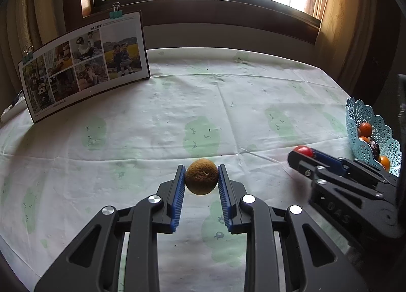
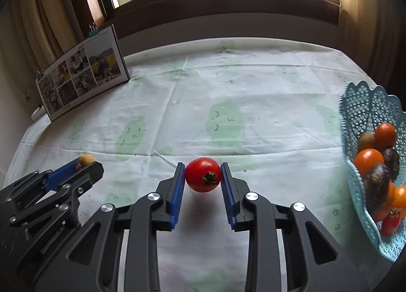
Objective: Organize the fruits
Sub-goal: 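Drop the tomato into the blue basket and open the right gripper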
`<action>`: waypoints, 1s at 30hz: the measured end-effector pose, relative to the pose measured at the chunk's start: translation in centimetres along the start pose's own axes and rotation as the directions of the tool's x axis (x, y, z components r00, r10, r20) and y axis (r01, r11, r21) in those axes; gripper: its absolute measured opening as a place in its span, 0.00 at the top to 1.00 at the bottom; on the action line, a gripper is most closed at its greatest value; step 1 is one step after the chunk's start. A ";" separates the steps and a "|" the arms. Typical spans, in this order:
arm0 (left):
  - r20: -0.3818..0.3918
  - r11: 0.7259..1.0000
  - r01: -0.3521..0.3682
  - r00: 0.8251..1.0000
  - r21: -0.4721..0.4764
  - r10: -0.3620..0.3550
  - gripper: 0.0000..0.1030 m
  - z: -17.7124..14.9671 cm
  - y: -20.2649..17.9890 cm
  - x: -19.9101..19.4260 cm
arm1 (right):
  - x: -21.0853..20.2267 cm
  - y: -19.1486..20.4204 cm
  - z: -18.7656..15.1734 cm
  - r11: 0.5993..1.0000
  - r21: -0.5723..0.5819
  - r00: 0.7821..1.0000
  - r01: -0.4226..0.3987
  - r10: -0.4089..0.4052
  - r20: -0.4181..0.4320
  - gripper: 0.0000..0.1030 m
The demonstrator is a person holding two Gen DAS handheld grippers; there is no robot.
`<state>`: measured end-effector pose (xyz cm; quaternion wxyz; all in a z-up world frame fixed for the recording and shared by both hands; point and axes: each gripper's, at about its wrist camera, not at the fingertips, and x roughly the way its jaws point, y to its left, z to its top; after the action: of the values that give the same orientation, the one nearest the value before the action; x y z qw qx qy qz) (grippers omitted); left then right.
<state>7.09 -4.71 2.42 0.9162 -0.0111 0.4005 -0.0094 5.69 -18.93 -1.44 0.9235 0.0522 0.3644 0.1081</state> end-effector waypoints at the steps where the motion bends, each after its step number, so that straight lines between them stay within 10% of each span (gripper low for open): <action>1: -0.001 1.000 0.001 1.000 0.001 -0.001 0.75 0.0 -0.1 0.0 | -0.4 -0.1 -0.1 1.000 0.005 1.000 0.001 -0.001 0.010 0.71; 30: 0.000 0.999 0.016 1.000 0.038 -0.016 0.75 -0.6 -1.2 -0.3 | -13.4 -12.6 -3.4 0.938 0.325 0.955 0.119 -0.198 0.221 0.68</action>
<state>6.48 -5.91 2.28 0.9162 0.0031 0.3999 -0.0242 -4.14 -34.32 2.69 0.9482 0.1790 0.2602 -0.0330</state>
